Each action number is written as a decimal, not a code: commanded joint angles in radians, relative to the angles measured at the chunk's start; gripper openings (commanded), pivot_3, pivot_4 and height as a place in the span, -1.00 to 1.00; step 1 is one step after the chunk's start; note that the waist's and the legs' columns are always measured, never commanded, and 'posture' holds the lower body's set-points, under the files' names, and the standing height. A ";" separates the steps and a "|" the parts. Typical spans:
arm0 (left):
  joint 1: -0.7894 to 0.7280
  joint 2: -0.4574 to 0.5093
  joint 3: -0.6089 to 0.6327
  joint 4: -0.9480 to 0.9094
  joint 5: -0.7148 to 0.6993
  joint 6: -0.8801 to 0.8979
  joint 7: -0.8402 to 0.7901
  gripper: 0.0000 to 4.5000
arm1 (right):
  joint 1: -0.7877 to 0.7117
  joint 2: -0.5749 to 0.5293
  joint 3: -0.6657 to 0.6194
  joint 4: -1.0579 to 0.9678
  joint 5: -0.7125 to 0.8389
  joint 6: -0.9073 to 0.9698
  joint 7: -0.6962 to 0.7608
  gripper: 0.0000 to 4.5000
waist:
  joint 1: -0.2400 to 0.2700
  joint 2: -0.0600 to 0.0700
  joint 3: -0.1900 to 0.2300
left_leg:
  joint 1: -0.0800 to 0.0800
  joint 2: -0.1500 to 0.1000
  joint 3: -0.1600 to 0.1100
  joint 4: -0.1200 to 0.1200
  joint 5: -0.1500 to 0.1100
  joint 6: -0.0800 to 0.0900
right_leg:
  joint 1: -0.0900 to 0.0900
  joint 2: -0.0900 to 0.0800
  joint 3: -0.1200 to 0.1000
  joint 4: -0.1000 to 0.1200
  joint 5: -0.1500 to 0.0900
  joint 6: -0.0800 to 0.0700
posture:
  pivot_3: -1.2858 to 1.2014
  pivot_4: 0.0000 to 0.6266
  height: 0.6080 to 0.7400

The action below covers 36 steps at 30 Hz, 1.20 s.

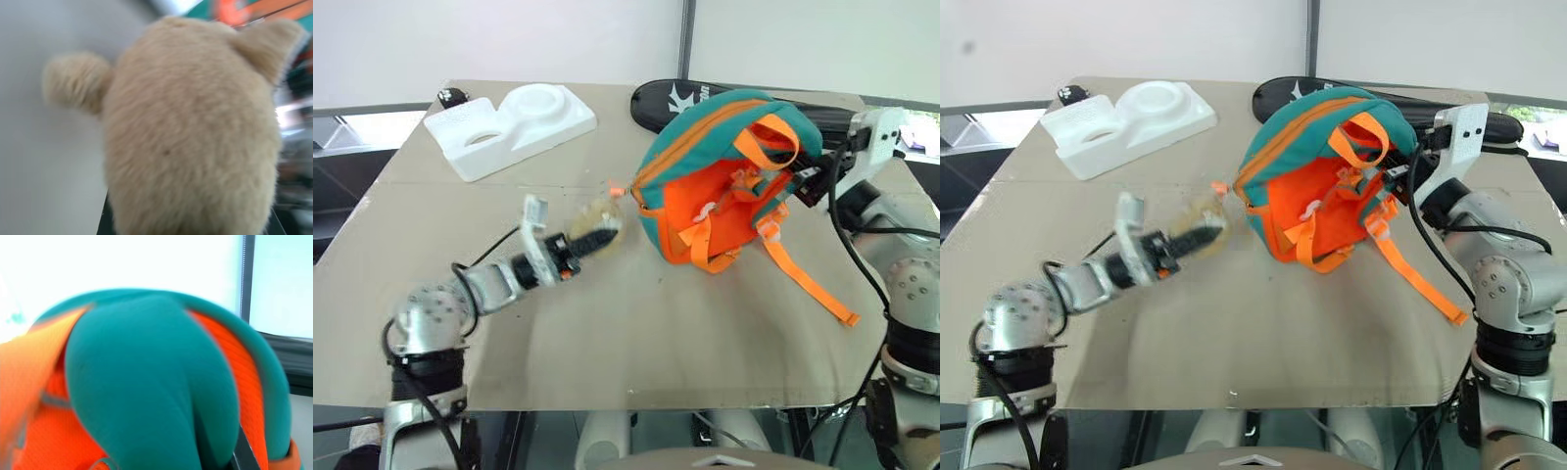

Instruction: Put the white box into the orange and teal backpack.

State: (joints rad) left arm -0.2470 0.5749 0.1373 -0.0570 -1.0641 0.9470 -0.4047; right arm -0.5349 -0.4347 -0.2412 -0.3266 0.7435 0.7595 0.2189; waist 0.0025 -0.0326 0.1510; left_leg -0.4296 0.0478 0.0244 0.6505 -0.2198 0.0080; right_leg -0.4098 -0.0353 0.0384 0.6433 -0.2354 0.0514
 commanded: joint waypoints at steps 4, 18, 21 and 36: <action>0.043 -0.027 0.022 0.029 0.156 -0.139 -0.025 -0.80 | 0.005 -0.062 -0.136 -0.036 0.005 -0.041 -0.031 -1.00 | 0.010 0.000 0.000 | 0.000 0.000 0.000 0.000 0.000 0.000 | 0.000 0.000 0.001 0.000 0.000 0.000 | 0.03 -0.52 1.00; 0.093 0.044 0.093 -0.167 0.310 -0.471 -0.341 0.63 | 0.396 -0.331 -0.054 -0.183 -0.048 -0.152 0.459 0.26 | -0.004 0.000 0.000 | 0.000 0.001 0.000 -0.001 0.000 0.000 | -0.001 0.001 0.001 -0.001 0.001 0.003 | 0.03 -0.52 1.00; 0.199 0.118 0.160 -0.224 0.284 -0.454 -0.424 1.00 | 0.543 -0.358 -0.180 -0.167 -0.017 -0.195 0.572 0.75 | -0.007 0.001 0.000 | 0.000 0.002 0.001 -0.002 0.000 0.000 | 0.000 0.001 0.001 -0.001 0.001 0.003 | 0.03 -0.52 1.00; 0.537 0.121 0.216 -0.342 0.426 -0.566 -0.462 1.00 | 0.847 -0.362 -0.295 0.006 -0.190 -0.468 0.804 0.99 | -0.010 0.000 0.000 | 0.013 0.007 0.009 -0.002 -0.001 0.000 | 0.006 0.000 0.006 -0.002 -0.004 0.003 | 0.03 -0.52 1.00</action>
